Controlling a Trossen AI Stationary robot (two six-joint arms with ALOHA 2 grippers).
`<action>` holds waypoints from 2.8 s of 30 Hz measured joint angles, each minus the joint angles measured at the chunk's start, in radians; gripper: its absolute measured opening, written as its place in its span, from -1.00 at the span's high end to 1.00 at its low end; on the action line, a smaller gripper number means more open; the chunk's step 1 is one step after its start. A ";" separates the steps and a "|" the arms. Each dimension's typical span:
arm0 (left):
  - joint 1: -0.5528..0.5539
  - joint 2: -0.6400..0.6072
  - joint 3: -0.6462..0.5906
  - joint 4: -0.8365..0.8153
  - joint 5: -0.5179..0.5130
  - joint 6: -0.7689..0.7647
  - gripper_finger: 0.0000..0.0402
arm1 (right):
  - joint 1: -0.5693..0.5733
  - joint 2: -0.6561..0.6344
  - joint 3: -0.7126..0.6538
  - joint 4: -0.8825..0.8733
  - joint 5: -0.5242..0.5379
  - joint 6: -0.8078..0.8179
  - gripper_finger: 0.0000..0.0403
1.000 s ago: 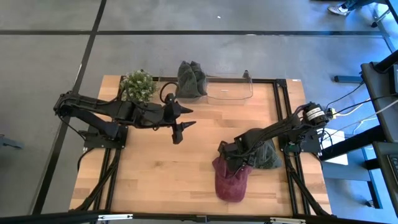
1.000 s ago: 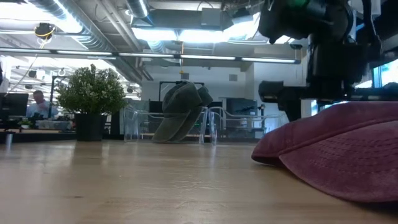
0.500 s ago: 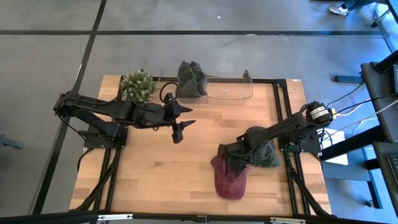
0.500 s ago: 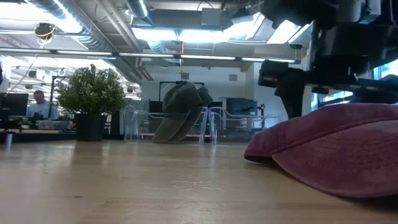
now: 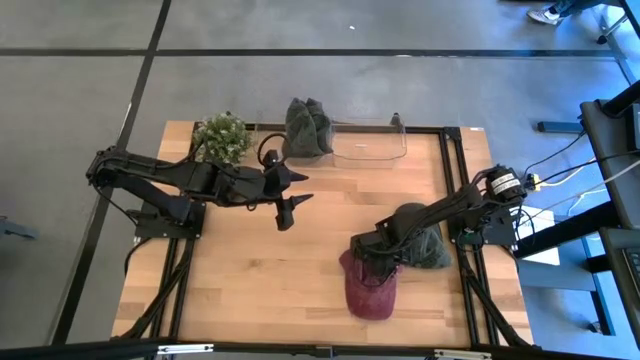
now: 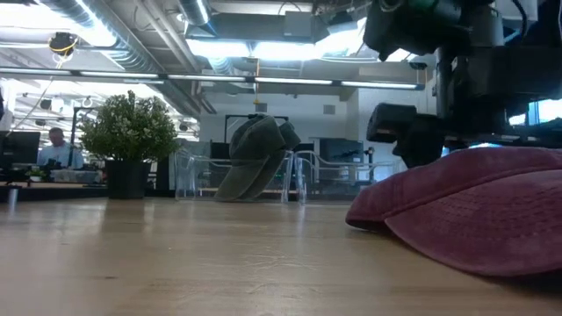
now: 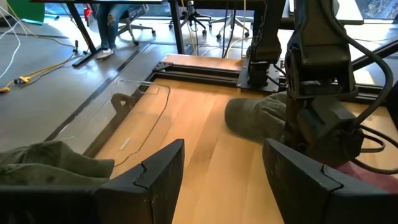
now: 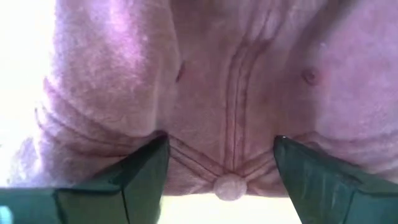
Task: Pick & Place hat
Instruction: Put the light pink cap into the right transparent bin
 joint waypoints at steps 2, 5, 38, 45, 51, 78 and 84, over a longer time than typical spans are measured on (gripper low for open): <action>0.000 0.000 0.000 -0.001 0.000 0.000 -0.06 | -0.006 0.011 0.001 0.001 -0.006 0.034 -0.44; 0.000 0.000 0.000 -0.011 0.000 0.000 -0.06 | -0.013 0.014 0.001 0.006 -0.015 0.106 -0.44; 0.000 0.000 0.000 -0.061 0.000 0.000 -0.06 | -0.037 0.021 -0.003 0.175 -0.056 0.179 -0.34; 0.000 0.000 0.000 -0.060 -0.001 0.000 -0.06 | -0.036 0.028 -0.002 0.122 -0.072 0.302 -0.21; 0.000 0.000 0.000 -0.059 -0.001 0.000 -0.06 | -0.036 0.035 0.000 0.094 -0.074 0.400 0.10; -0.032 -0.017 0.000 0.009 -0.079 0.012 -0.06 | -0.038 0.044 0.159 -0.051 0.187 0.599 0.92; -0.081 -0.046 0.000 0.027 -0.168 0.026 -0.06 | -0.065 0.029 0.315 -0.224 0.204 0.702 0.92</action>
